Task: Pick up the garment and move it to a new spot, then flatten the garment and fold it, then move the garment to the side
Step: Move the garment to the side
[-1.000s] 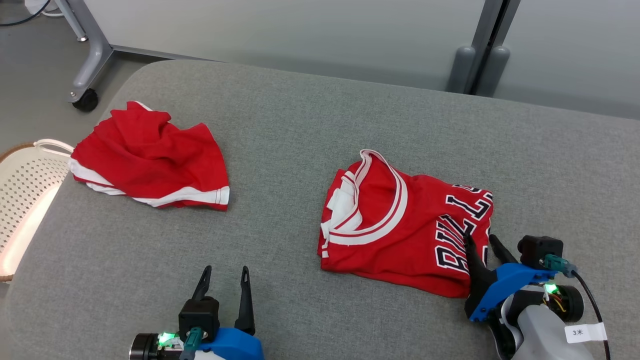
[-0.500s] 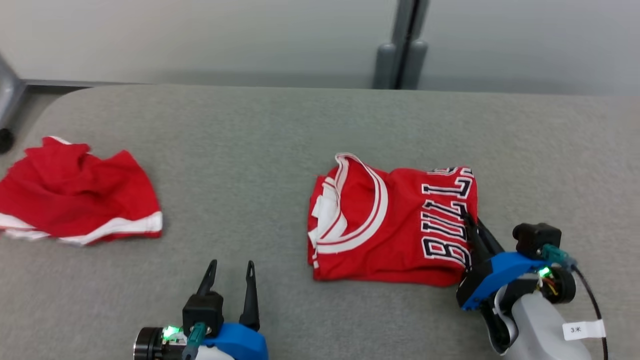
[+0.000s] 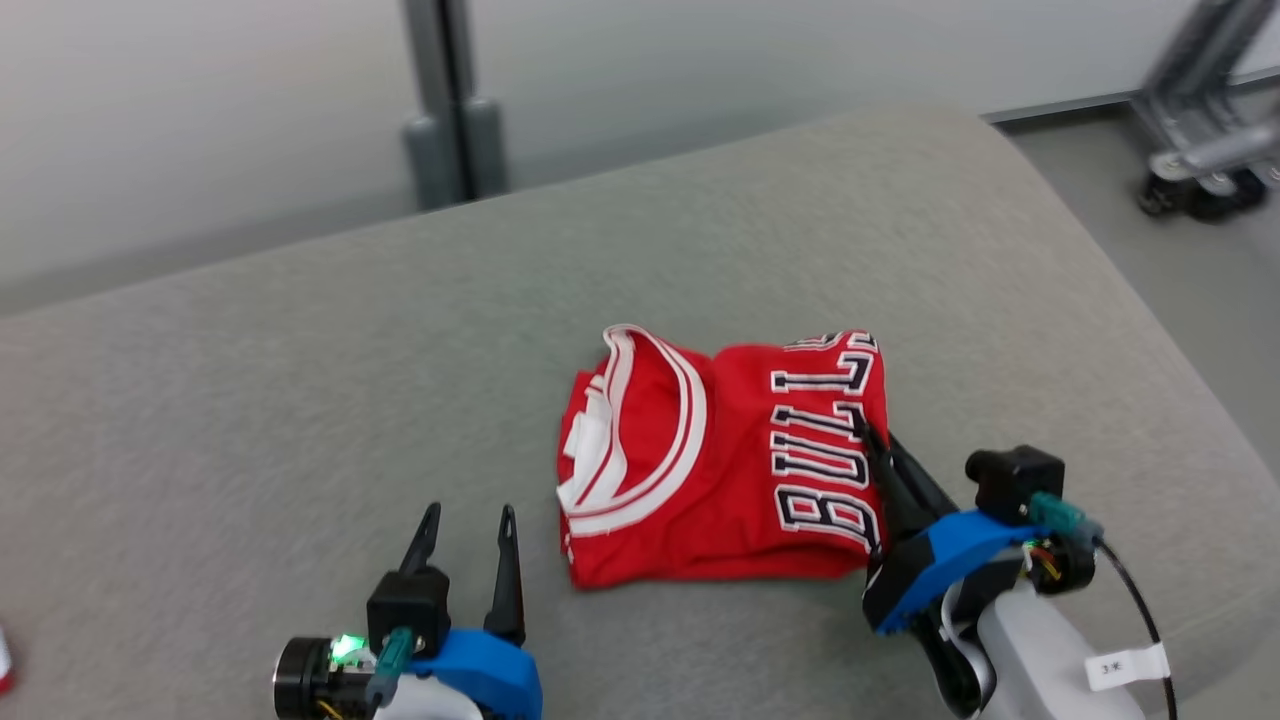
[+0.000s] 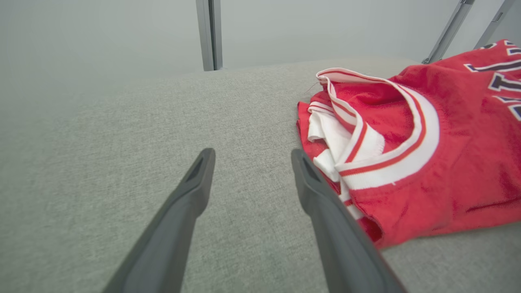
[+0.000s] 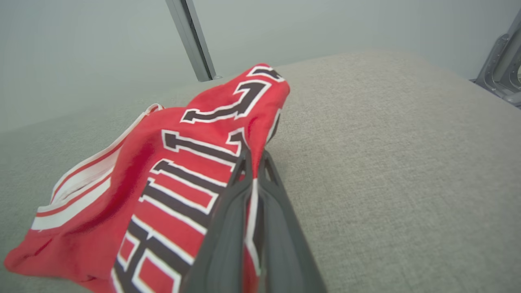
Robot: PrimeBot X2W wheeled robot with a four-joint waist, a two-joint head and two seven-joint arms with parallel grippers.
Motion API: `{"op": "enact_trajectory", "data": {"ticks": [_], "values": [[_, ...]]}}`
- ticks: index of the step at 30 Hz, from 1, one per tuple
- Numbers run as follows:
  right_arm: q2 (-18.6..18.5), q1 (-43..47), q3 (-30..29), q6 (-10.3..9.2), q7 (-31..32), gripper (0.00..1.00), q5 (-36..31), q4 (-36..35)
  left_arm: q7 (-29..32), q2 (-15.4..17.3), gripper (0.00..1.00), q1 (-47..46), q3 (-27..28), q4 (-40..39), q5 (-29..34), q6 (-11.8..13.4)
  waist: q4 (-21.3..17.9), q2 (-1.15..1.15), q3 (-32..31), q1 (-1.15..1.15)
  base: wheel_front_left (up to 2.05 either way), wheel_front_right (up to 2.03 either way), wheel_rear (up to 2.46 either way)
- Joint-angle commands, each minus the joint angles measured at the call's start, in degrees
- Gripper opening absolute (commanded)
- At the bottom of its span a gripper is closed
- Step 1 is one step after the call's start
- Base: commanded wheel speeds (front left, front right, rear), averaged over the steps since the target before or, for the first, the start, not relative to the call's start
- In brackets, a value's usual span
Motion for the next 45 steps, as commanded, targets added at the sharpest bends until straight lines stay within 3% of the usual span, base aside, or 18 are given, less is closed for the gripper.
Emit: {"op": "enact_trajectory", "data": {"ticks": [1, 6, 14, 20, 26, 38, 39, 40, 41, 45], "values": [[-0.3, 0.4, 0.8, -0.02, -0.3, 0.0, 1.1, -0.4, -0.2, 0.0, 1.0, -1.1, -0.3, 0.0, 0.1, 0.0, -5.3, -0.01, -2.5, 0.0, 0.0, 0.0, 0.0], [-0.3, 0.3, 2.8, -0.01, -0.3, 0.0, 2.5, -1.4, -0.2, 0.0, 1.0, -2.5, -0.7, 0.1, 0.5, -0.2, -11.1, -0.01, -1.1, 0.0, 0.0, 0.0, 0.0], [-0.2, -1.3, 1.8, -0.01, -0.3, 0.0, 0.2, -0.9, -0.2, 0.1, 1.0, -3.9, -1.2, 0.7, 1.1, -0.5, -11.7, -0.01, 0.9, 0.0, 0.0, 0.0, 0.0], [-3.5, -6.4, -0.2, -0.01, -0.3, 0.0, -4.2, 0.9, -0.2, 0.0, 1.0, -5.3, -2.3, 1.4, 2.0, -1.0, -7.1, -0.01, 3.7, 0.0, 0.0, 0.0, 0.0], [-10.7, -14.1, -3.1, -0.02, -0.3, 0.0, -9.5, 6.7, -0.2, 0.0, 1.0, -7.0, -2.5, 1.7, 3.5, -1.3, -1.0, -0.01, 7.0, 0.0, 0.0, 0.0, 0.0], [-24.1, -24.2, -22.4, -0.02, -0.3, 0.0, -24.9, 18.7, -0.2, 0.0, 1.0, -8.9, -2.9, 1.1, 4.9, -0.9, 9.2, -0.01, 11.6, 0.0, 0.0, 0.0, 0.0], [-24.6, -24.4, -25.0, -0.02, -0.3, 0.16, -26.1, 19.2, -0.2, 0.0, 1.0, -9.0, -2.6, 1.1, 5.0, -0.8, 9.6, -0.01, 11.8, 0.0, 0.0, 0.0, 0.0], [-25.5, -24.5, -28.3, -0.02, -0.3, 0.43, -27.1, 19.0, -0.2, 0.0, 1.0, -9.2, -2.6, 1.0, 5.1, -0.8, 10.0, -0.01, 12.1, 0.0, 0.0, 0.0, 0.0], [-25.7, -24.6, -32.0, -0.03, -0.3, 1.0, -28.4, 18.1, -0.1, 0.0, 1.0, -9.3, -2.4, 1.0, 5.2, -0.7, 10.2, -0.01, 12.3, 0.0, 0.0, 0.0, 0.0], [-22.3, -23.1, -43.5, -0.02, -0.3, 1.0, -34.6, 12.0, -0.1, 0.1, 1.0, -9.4, -1.7, 1.1, 5.8, -0.6, 10.6, -0.01, 12.6, 0.0, 0.0, 0.0, 0.0]]}}
